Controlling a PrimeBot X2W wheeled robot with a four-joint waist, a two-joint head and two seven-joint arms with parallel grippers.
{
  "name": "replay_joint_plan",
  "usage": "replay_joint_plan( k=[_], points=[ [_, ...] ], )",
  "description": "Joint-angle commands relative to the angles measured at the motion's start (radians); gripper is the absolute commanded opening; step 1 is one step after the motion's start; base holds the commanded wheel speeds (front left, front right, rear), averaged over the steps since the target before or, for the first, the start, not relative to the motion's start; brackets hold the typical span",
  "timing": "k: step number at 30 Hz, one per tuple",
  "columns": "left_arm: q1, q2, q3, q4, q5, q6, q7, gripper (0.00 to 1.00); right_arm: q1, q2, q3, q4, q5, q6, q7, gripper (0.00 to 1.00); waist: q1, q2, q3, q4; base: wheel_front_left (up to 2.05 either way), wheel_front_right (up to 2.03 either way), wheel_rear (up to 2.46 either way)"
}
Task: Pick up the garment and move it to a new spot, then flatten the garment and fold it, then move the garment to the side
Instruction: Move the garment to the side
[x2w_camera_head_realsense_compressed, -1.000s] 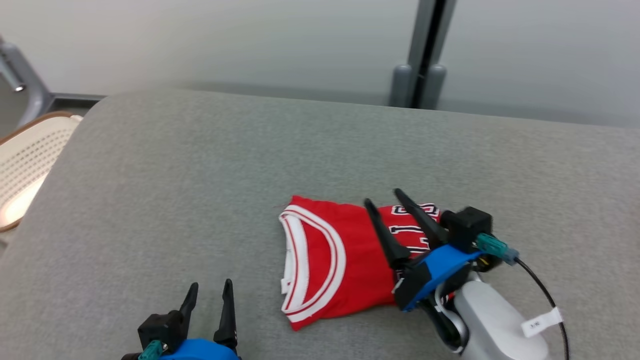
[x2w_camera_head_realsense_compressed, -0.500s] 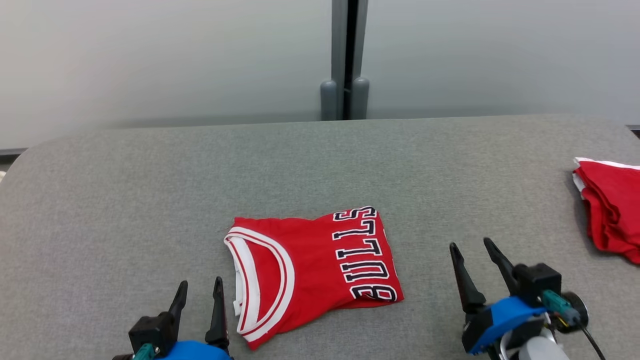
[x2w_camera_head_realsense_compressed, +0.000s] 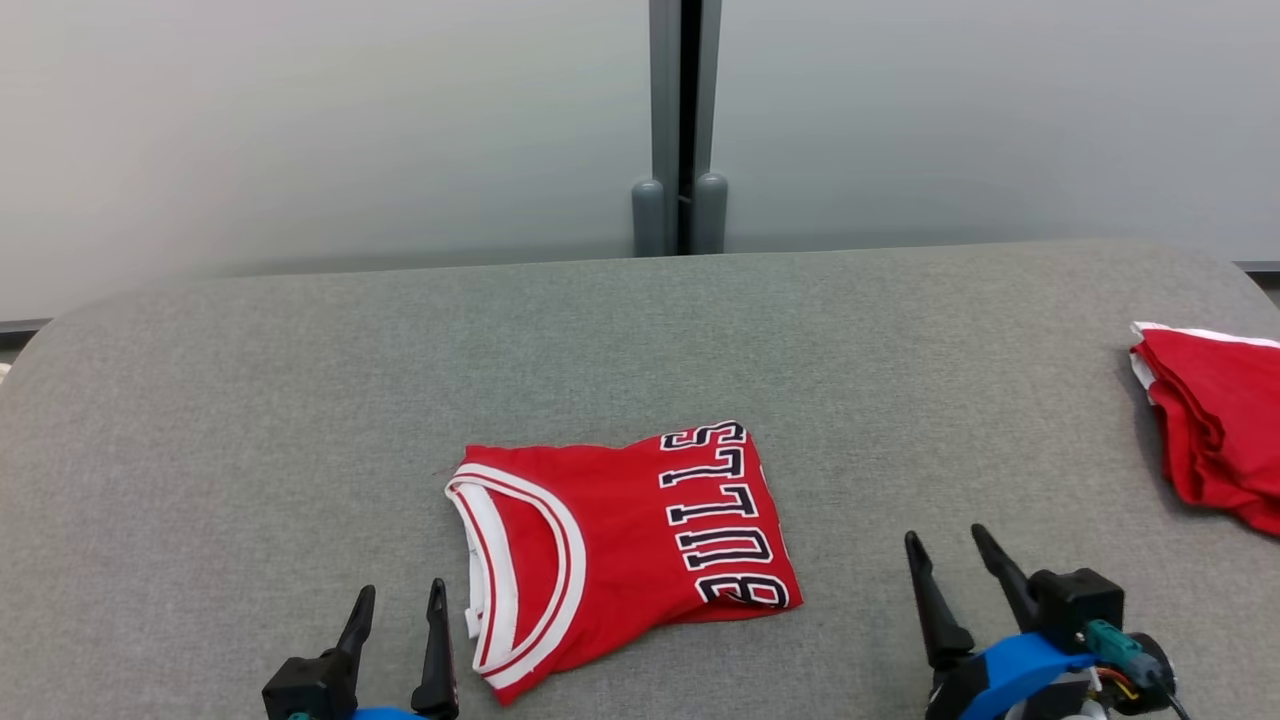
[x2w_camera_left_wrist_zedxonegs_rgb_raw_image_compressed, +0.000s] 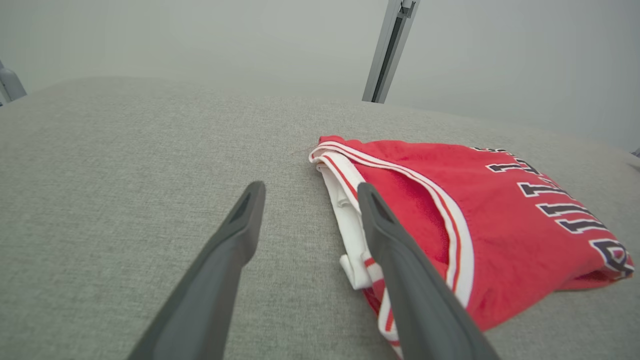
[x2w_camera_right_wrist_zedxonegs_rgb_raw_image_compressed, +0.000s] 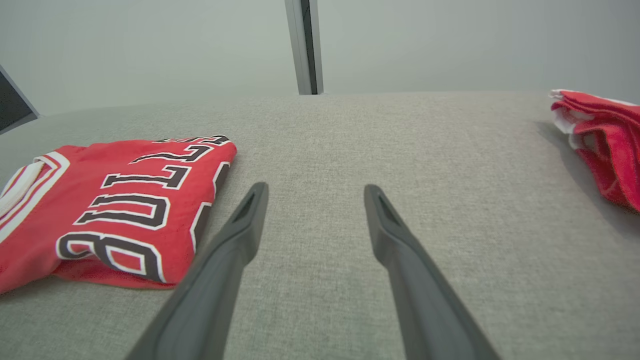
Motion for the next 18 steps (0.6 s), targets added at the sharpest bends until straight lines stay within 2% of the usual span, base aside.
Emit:
replay_joint_plan(
  k=[1, 10, 14, 18],
  points=[
    [-0.003, 0.0, -0.003, -0.004, 0.006, -0.001, -0.002, 1.0, -0.01, 0.002, 0.014, 0.012, 0.012, 0.0, -0.003, 1.0, 0.0001, 0.0, 0.004, 0.01, 0.0, 0.0, 0.0],
    [-0.033, 0.0, -0.024, 0.01, 0.008, -0.013, -0.002, 1.0, -0.203, 0.001, 0.117, 0.101, 0.1, 0.0, -0.003, 1.0, 0.0001, 0.0, 0.05, 0.084, 0.0, 0.0, 0.0],
    [-0.041, 0.0, -0.033, 0.019, 0.004, -0.017, -0.002, 1.0, -0.285, 0.001, 0.15, 0.212, 0.133, 0.0, -0.002, 1.0, 0.0001, 0.0, 0.065, 0.135, 0.0, 0.0, 0.0],
    [-0.049, 0.0, -0.038, 0.025, 0.001, -0.019, -0.002, 1.0, -0.323, 0.001, 0.184, 0.363, 0.163, 0.0, 0.049, 1.0, 0.0001, 0.0, 0.079, 0.179, 0.0, 0.0, 0.0]
  ],
)
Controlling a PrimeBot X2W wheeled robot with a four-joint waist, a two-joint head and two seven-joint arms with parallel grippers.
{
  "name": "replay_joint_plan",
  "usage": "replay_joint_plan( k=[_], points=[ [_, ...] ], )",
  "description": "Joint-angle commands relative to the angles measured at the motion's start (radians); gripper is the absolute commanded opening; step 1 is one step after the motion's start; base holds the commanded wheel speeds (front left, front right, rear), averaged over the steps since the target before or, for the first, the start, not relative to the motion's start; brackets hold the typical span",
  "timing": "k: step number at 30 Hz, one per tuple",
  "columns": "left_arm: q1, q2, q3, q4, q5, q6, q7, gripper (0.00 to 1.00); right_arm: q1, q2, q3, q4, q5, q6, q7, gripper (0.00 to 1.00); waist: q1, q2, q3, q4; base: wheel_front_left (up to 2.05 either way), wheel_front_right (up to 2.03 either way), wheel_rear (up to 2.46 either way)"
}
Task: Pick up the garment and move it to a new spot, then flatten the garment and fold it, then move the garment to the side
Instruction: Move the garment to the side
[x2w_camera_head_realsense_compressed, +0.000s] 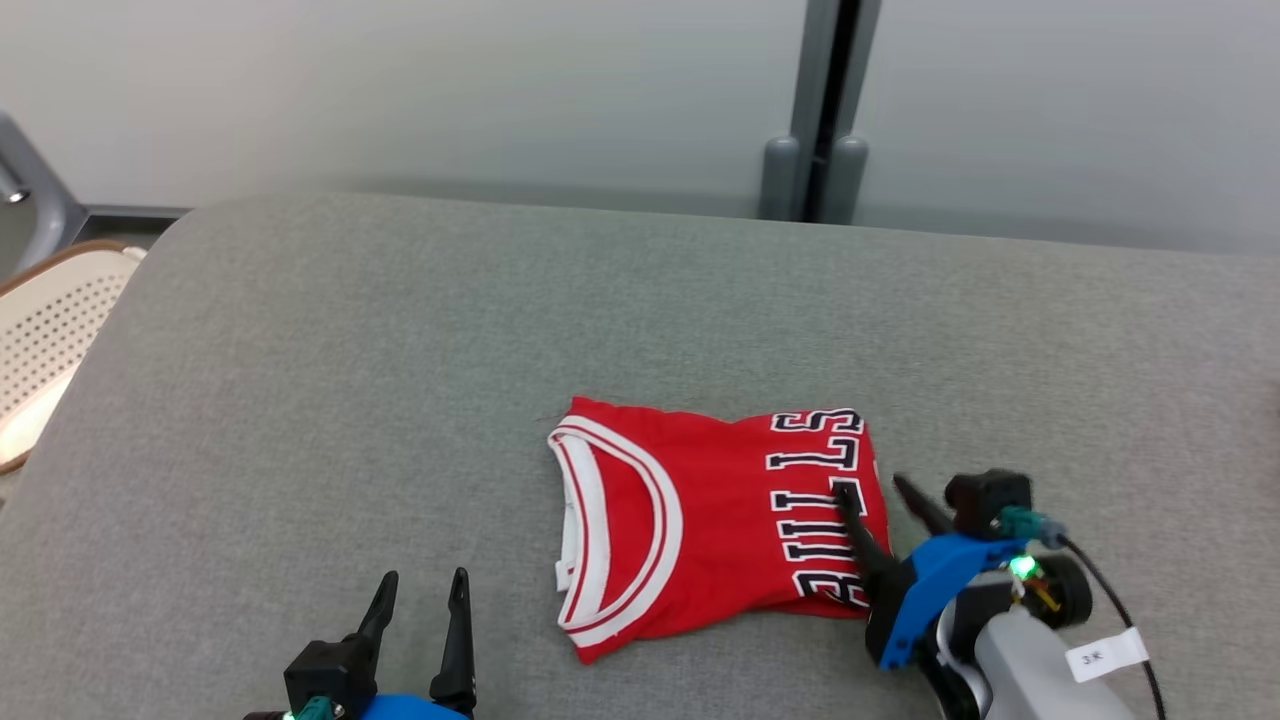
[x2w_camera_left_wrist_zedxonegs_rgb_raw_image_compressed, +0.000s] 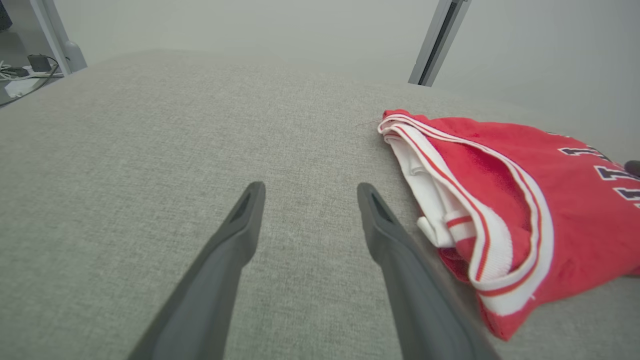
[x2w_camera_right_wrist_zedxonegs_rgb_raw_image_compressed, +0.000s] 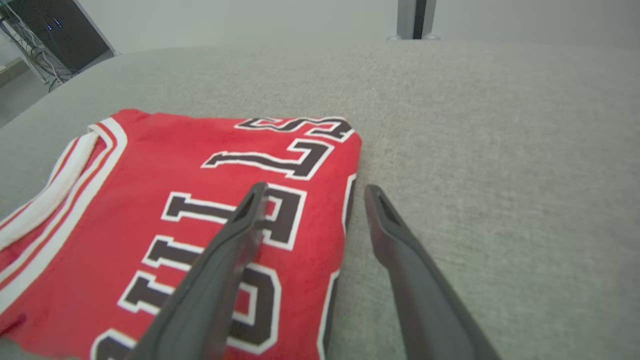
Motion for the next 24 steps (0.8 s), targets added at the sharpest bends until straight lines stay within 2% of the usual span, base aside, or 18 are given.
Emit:
replay_joint_plan(
  k=[1, 5, 6, 7, 8, 15, 24],
  points=[
    [-0.019, 0.0, 0.001, 0.001, -0.006, -0.001, -0.002, 1.0, -0.011, -0.001, 0.025, 0.056, 0.024, 0.0, 0.041, 1.0, -0.0001, 0.0, 0.022, 0.03, 0.0, 0.0, 0.0],
    [-0.017, 0.0, 0.006, 0.004, -0.008, -0.004, -0.002, 1.0, -0.015, -0.002, 0.05, 0.175, 0.043, 0.0, 0.089, 1.0, -0.0001, 0.0, 0.032, 0.042, 0.0, 0.0, 0.0],
    [-0.015, 0.0, 0.01, 0.003, -0.01, -0.003, -0.002, 1.0, -0.01, -0.001, 0.058, 0.19, 0.058, 0.0, 0.088, 0.93, -0.0001, 0.0, 0.033, 0.041, 0.0, 0.0, 0.0],
    [-0.012, 0.0, 0.014, 0.004, -0.01, -0.002, -0.002, 1.0, -0.01, -0.001, 0.065, 0.199, 0.073, 0.0, 0.082, 0.35, -0.0001, 0.0, 0.034, 0.036, 0.0, 0.0, 0.0],
    [-0.007, -0.001, 0.017, 0.004, -0.01, -0.002, -0.002, 1.0, -0.013, -0.001, 0.071, 0.206, 0.082, -0.001, 0.075, 0.0, -0.0001, 0.0, 0.033, 0.028, 0.0, 0.0, 0.0],
    [0.009, -0.001, 0.015, -0.018, -0.013, -0.018, -0.002, 1.0, -0.057, -0.009, 0.056, 0.22, 0.12, -0.002, -0.022, 0.0, -0.0001, 0.0, 0.01, -0.093, 0.0, 0.0, 0.0],
    [-0.028, 0.0, -0.023, -0.025, -0.023, -0.03, -0.002, 1.0, -0.038, -0.007, 0.053, 0.201, 0.111, -0.001, -0.036, 0.0, -0.0001, 0.0, 0.012, -0.362, 0.0, 0.0, 0.0]
  ],
)
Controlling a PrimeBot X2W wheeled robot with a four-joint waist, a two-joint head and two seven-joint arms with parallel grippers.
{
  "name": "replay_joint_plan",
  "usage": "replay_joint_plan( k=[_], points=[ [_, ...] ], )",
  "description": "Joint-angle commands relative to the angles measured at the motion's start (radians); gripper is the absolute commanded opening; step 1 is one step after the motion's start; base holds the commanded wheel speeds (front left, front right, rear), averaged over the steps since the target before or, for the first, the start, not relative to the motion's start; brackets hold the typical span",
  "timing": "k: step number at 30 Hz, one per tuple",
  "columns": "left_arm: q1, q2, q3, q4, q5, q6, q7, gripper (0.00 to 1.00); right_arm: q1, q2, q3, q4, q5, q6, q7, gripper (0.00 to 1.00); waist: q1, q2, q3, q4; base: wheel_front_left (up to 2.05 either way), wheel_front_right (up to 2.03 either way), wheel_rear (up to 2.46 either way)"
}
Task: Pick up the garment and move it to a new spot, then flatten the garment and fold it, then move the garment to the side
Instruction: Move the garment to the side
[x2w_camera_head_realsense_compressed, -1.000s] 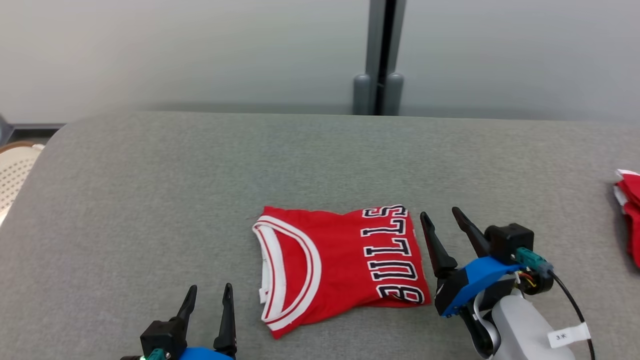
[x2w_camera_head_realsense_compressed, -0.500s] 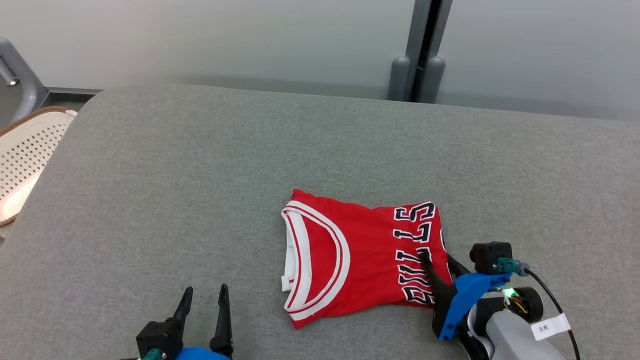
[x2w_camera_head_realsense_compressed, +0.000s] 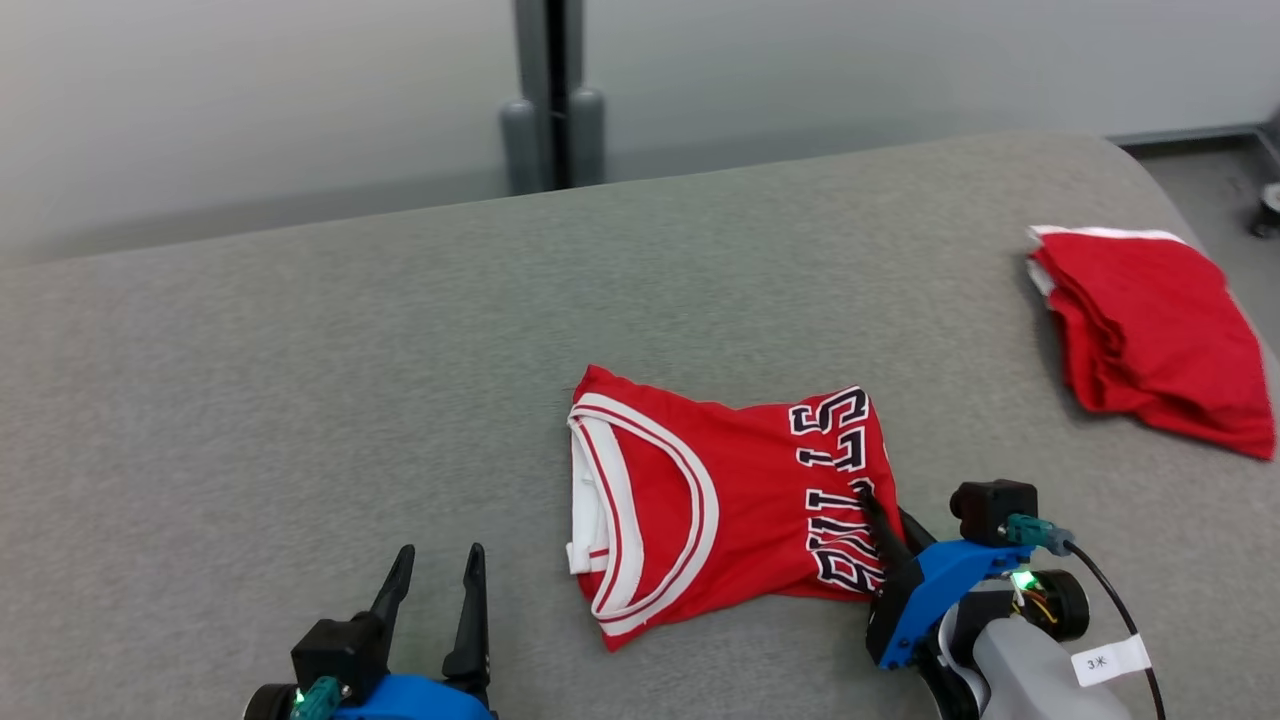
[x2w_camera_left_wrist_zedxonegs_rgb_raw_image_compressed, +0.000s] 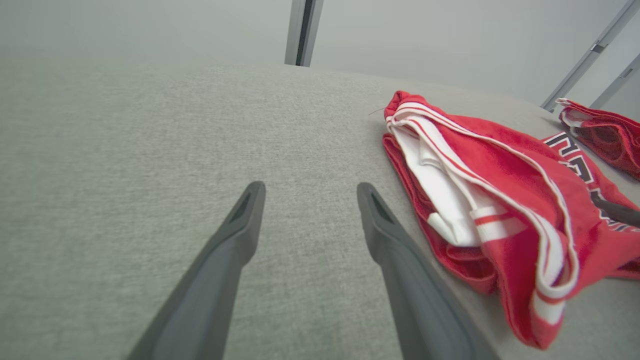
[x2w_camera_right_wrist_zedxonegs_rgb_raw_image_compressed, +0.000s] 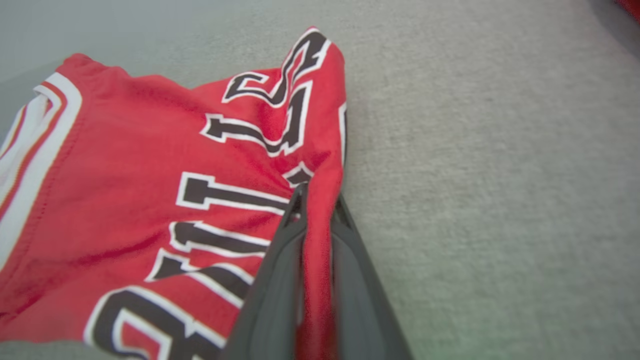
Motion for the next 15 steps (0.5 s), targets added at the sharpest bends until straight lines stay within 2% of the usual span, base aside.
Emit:
replay_joint_plan(
  k=[1, 5, 11, 15],
  points=[
    [-0.017, 0.0, -0.014, -0.003, -0.004, -0.004, -0.002, 1.0, 0.026, -0.014, -0.022, -0.005, -0.016, -0.002, -0.001, 0.0, -0.0001, -0.0001, -0.045, -0.101, 0.0, 0.0, 0.0],
    [-0.038, 0.0, -0.046, 0.002, -0.011, -0.008, -0.002, 1.0, 0.048, -0.011, -0.05, -0.026, -0.037, -0.002, -0.002, 0.0, -0.0001, -0.0001, -0.033, -0.19, 0.0, 0.0, 0.0],
    [-0.051, 0.0, -0.071, 0.008, -0.017, -0.013, -0.002, 1.0, 0.066, -0.01, -0.07, -0.049, -0.053, -0.002, -0.002, 0.0, -0.0001, -0.0001, -0.019, -0.269, 0.0, 0.0, 0.0],
    [-0.064, 0.0, -0.084, 0.017, -0.011, -0.018, -0.002, 1.0, 0.077, -0.01, -0.077, -0.066, -0.059, -0.002, -0.002, 0.0, -0.0001, -0.0001, -0.008, -0.296, 0.0, 0.0, 0.0]
  ],
)
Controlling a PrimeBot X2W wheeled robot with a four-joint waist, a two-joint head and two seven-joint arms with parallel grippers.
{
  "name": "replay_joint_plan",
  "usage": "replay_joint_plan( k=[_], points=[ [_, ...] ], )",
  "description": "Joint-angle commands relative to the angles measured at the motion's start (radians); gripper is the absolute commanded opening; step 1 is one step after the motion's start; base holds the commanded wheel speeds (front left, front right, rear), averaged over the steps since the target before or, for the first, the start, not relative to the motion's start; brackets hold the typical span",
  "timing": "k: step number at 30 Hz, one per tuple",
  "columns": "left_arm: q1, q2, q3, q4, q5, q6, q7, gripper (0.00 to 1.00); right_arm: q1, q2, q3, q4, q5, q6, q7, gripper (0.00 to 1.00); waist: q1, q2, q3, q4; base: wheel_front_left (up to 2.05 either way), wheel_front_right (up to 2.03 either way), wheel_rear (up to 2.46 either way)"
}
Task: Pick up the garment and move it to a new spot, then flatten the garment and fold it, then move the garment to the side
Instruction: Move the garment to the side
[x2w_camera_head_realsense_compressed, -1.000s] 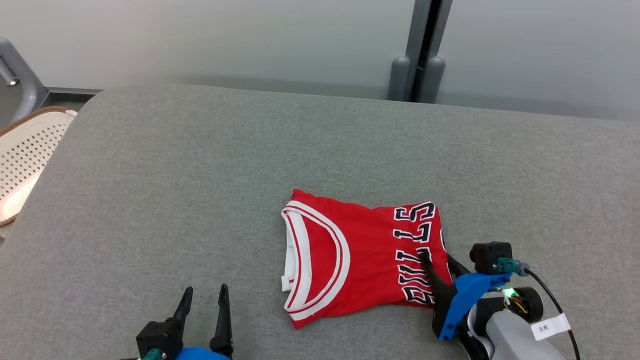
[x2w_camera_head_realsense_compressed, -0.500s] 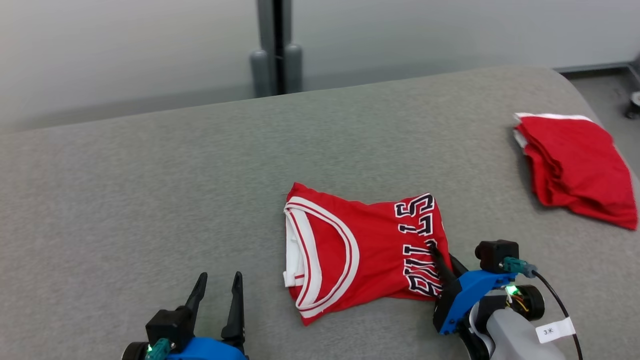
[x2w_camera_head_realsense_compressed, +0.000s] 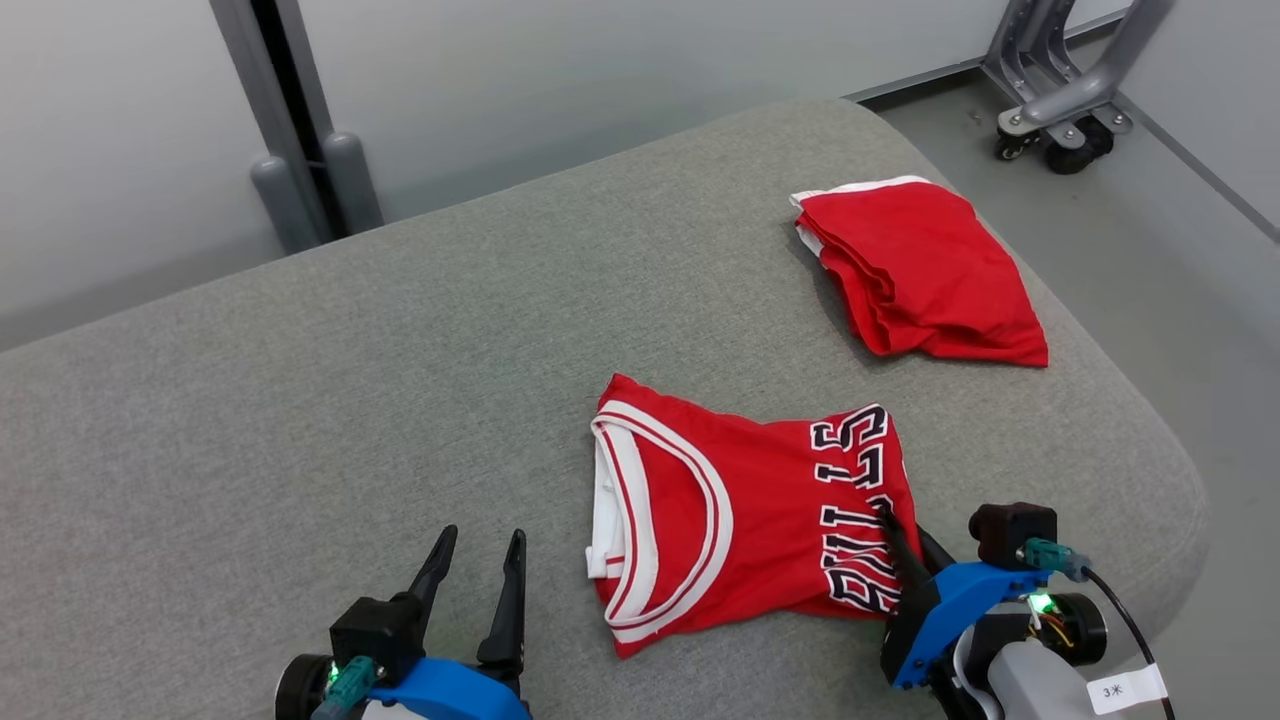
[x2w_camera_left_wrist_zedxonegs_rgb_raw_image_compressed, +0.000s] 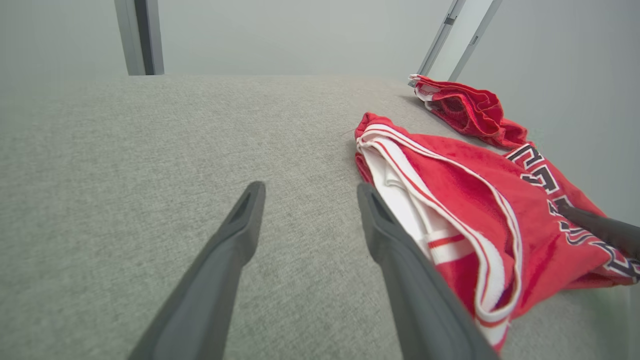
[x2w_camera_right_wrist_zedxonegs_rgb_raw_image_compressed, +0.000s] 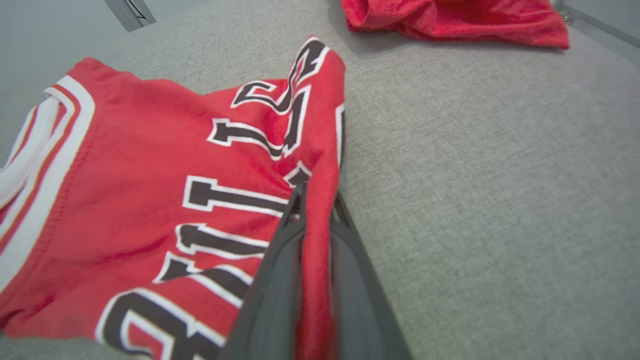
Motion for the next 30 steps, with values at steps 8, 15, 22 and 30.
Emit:
replay_joint_plan(
  k=[8, 15, 22, 30],
  points=[
    [-0.028, 0.001, -0.005, 0.021, 0.024, -0.01, -0.002, 1.0, -0.058, -0.007, -0.029, -0.048, -0.034, -0.001, -0.003, 0.0, 0.0, 0.0, 0.029, 0.02, 0.0, 0.0, 0.0],
    [-0.037, 0.001, 0.021, 0.043, 0.065, -0.02, -0.002, 1.0, -0.272, -0.058, -0.057, -0.045, -0.091, -0.001, -0.003, 0.0, 0.0, 0.0, 0.074, 0.07, 0.0, 0.0, 0.0],
    [-0.06, 0.002, 0.04, 0.051, 0.094, -0.028, -0.002, 1.0, -0.469, -0.228, -0.225, 0.088, -0.237, -0.001, 0.021, 0.0, 0.0, 0.0, 0.122, 0.132, 0.0, 0.0, 0.0],
    [-0.07, 0.007, 0.068, 0.054, 0.101, -0.034, 0.0, 1.0, -0.501, -0.317, -0.494, 0.129, -0.461, -0.001, 0.019, 1.0, 0.0, 0.0, 0.138, 0.171, 0.0, 0.0, 0.0]
  ],
)
